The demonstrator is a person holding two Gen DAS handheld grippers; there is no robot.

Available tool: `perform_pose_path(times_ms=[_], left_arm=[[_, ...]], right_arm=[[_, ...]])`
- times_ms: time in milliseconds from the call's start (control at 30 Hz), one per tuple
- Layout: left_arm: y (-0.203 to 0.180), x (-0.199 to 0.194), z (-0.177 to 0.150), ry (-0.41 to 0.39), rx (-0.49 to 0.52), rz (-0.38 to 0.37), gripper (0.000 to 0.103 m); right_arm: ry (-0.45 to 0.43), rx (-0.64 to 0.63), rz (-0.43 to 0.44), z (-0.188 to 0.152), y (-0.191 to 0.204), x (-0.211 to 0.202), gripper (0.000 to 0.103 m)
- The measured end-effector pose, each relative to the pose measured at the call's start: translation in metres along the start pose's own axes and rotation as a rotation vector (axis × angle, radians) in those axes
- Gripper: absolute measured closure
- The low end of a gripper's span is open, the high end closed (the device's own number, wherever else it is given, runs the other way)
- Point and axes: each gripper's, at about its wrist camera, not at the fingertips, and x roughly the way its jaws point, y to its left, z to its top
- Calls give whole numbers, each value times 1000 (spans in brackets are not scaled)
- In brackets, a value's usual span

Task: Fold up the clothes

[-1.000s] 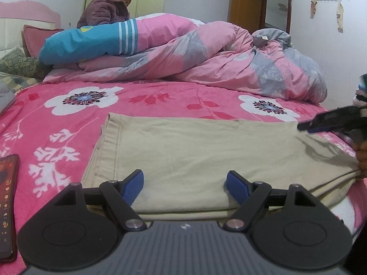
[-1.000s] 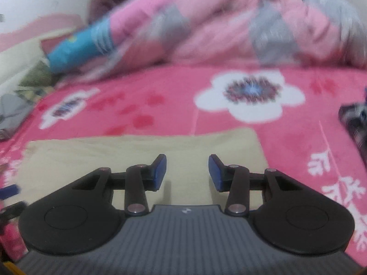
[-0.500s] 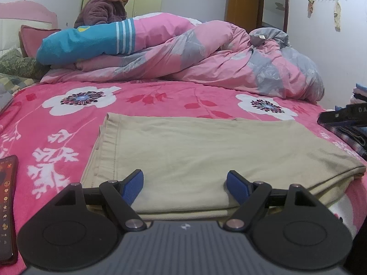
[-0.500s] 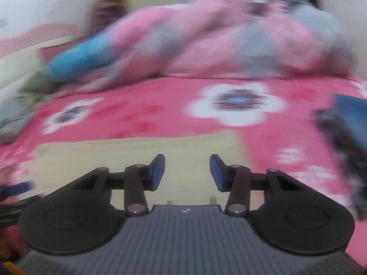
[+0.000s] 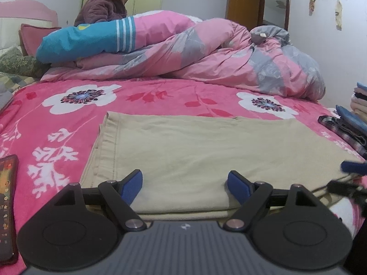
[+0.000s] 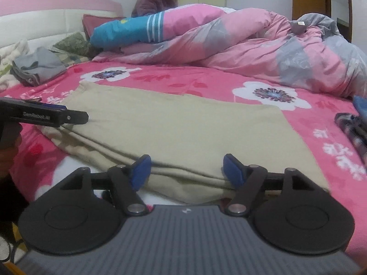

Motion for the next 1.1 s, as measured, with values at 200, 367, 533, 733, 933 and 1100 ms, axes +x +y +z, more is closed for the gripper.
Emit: perform_pose_path(times_ms=[200, 367, 533, 733, 933, 1100], left_arm=[[-9, 7, 14, 89, -11, 52, 14], [-17, 12, 22, 144, 2, 99, 11], [-24, 14, 25, 174, 26, 140, 7], [-29, 17, 26, 187, 46, 181, 3], [-33, 19, 29, 200, 61, 206, 0], [-34, 19, 30, 205, 71, 215, 0]], right_arm=[[-73, 13, 6, 44, 2, 22, 30], [-2, 106, 4, 50, -3, 71, 30], [55, 94, -36, 17, 3, 85, 28], [12, 93, -38, -2, 6, 55, 28], [-9, 93, -44, -8, 7, 43, 28], [-21, 94, -46, -10, 7, 43, 28]])
